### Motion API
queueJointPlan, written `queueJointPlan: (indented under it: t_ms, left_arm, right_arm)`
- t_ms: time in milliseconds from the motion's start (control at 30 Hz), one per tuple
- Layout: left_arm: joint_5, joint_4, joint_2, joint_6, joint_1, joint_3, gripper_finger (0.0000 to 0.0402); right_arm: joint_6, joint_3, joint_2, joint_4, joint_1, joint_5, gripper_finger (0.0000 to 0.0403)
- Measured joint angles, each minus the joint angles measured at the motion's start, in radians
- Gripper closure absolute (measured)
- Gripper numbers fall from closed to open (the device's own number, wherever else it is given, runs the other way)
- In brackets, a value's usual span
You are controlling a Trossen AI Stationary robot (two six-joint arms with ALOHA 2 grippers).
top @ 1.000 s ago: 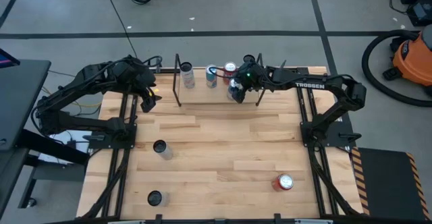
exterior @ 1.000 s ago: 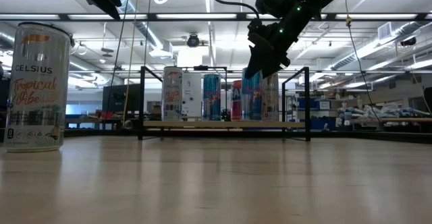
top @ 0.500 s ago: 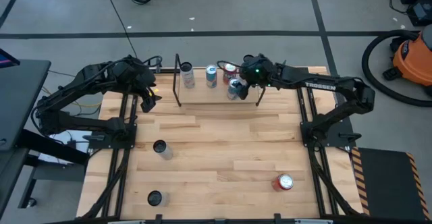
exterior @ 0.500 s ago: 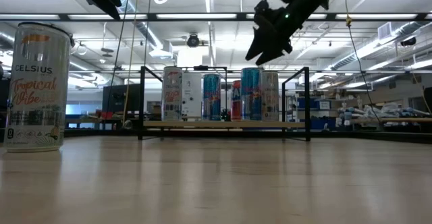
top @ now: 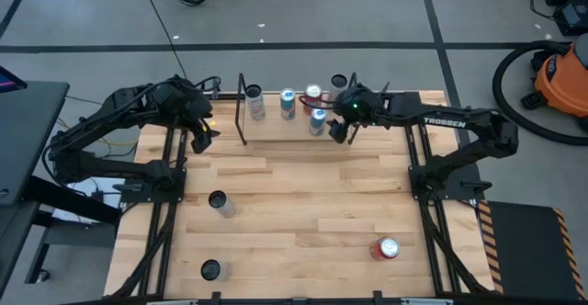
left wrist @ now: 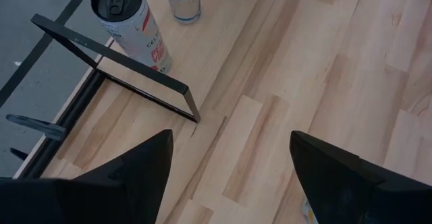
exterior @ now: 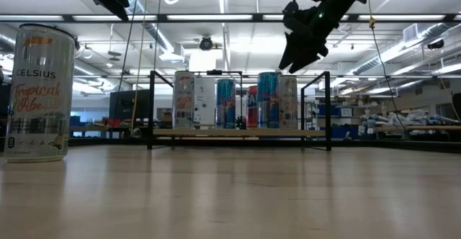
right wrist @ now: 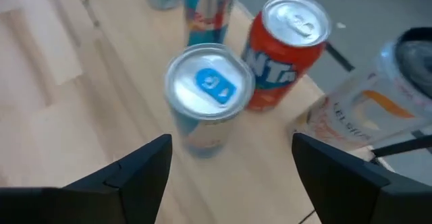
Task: Place canned beverage on shelf
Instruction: Put the blue soda can on the shelf aligned with the other blue soda can
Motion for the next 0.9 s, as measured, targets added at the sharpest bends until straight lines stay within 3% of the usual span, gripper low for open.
queueJointPlan:
  t_ms: [200, 633, 733, 900]
  left_arm:
    - [0.000, -0.002, 0.000, 0.000, 0.000, 0.000, 0.0102]
    - [0.000, -0.003, 0.000, 0.000, 0.000, 0.000, 0.0102]
    - [0.000, -0.003, 0.000, 0.000, 0.000, 0.000, 0.0102]
    - [0.000, -0.003, 0.000, 0.000, 0.000, 0.000, 0.0102]
  right_arm:
    - [0.025, -0.019, 0.060, 0.021, -0.009, 0.037, 0.0118]
    - [0.052, -0.019, 0.169, 0.050, -0.010, 0.102, 0.0232]
    - [0.071, -0.019, 0.160, 0.062, -0.010, 0.160, 0.0245]
    - [0.078, -0.018, 0.170, 0.092, -0.018, 0.157, 0.0254]
